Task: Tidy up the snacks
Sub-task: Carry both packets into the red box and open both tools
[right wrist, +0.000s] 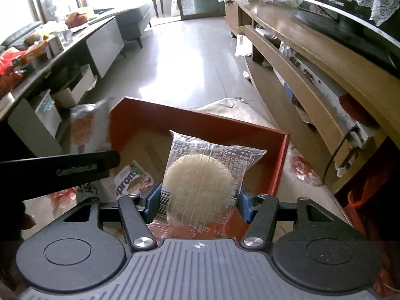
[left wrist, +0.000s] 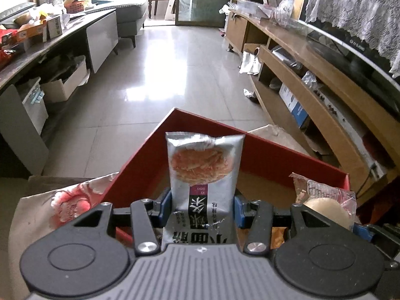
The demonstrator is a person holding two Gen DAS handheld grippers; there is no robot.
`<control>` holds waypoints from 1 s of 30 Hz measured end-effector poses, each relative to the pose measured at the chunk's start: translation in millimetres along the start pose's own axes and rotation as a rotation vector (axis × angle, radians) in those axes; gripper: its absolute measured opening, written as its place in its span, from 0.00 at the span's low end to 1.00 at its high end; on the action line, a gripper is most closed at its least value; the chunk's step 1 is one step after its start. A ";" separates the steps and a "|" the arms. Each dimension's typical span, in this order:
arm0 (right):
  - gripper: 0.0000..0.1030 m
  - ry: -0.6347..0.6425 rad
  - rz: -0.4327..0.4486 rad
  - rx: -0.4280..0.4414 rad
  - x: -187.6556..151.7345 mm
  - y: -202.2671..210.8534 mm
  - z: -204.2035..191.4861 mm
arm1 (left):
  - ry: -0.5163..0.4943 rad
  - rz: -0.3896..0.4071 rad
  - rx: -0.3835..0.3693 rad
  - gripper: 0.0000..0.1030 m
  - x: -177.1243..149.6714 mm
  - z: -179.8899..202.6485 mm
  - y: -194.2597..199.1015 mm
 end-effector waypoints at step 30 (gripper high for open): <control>0.76 0.019 0.042 -0.034 3.3 -4.7 -1.4 | -0.029 -0.004 0.048 0.69 -5.9 -8.8 11.2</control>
Point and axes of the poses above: each gripper's, at about its wrist camera, not at the fingertips, and y roughly against the way its jaws point, z to its right, x to its top, the point moved 7 cm from there along -y, roughly the way its jaws point, and after that the axes turned 13 degrees about -x, right-handed, at the moved point
